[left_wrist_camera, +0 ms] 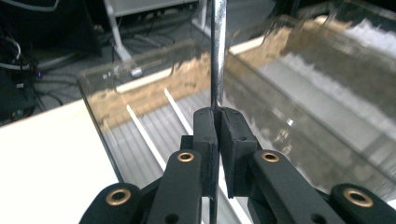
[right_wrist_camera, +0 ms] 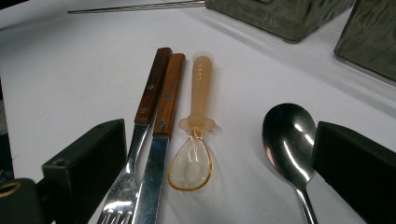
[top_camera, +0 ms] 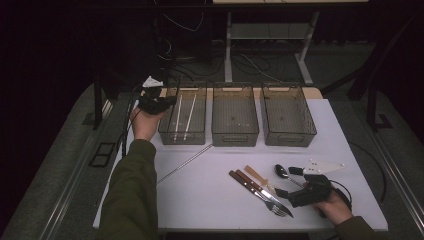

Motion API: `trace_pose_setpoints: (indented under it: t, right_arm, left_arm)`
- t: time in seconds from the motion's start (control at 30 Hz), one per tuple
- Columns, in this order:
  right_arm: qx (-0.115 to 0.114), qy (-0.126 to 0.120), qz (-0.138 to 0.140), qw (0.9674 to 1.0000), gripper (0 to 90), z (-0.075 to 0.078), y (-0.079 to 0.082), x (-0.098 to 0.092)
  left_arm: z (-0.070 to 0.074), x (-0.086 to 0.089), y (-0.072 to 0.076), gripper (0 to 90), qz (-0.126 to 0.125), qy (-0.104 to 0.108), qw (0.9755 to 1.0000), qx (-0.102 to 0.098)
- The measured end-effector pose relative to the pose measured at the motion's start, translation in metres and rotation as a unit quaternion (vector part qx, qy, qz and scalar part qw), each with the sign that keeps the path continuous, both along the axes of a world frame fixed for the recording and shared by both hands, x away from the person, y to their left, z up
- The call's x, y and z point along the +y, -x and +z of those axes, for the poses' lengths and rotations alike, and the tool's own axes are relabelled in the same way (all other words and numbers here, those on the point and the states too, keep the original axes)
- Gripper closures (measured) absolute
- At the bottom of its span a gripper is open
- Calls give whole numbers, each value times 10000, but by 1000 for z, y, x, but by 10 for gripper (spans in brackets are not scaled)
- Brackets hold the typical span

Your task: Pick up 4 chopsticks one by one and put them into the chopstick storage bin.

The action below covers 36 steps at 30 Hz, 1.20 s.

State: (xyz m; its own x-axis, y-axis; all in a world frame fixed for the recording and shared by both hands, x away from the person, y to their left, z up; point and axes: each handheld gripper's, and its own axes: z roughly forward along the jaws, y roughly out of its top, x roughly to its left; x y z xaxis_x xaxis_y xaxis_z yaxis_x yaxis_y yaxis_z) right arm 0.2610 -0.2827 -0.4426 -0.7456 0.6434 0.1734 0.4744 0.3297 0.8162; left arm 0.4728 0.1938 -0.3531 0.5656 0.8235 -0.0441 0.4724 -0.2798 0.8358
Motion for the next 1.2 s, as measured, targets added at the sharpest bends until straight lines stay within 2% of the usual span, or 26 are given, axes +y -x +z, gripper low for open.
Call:
trace_pose_setpoints:
  t: [0.1,0.13,0.17,0.43,0.6,0.7,0.93,1.07,1.17,1.2]
  right_arm:
    - [-3,11,4,10000,38,0,0,0]
    - [-1,12,2,10000,39,0,0,0]
    - [-4,15,4,10000,38,0,0,0]
    - [18,-18,6,10000,39,0,0,0]
    - [8,-26,13,10000,38,1,1,0]
    - [1,-35,22,10000,39,1,1,0]
    - [-8,-31,43,10000,38,1,1,0]
    - [-6,-15,45,10000,38,1,1,0]
    - [0,-8,45,10000,38,1,1,0]
    - [-4,-6,48,10000,39,1,1,0]
  left_arm:
    - [-4,0,-1,850,13,-40,10000,64]
    - [-5,-2,-2,850,33,10,10000,51]
    - [-5,-2,-2,850,28,-66,10000,68]
    - [-14,-12,-11,848,115,-153,9997,126]
    - [-21,-21,-19,848,183,-281,9991,263]
    - [-24,-26,-22,845,222,-443,9983,308]
    - [-29,-28,-24,843,245,-564,9972,415]
    - [-29,-30,-22,725,180,-563,9975,393]
    - [-25,-31,-19,666,45,-387,9986,350]
    - [-23,-32,-17,646,5,-399,9986,335]
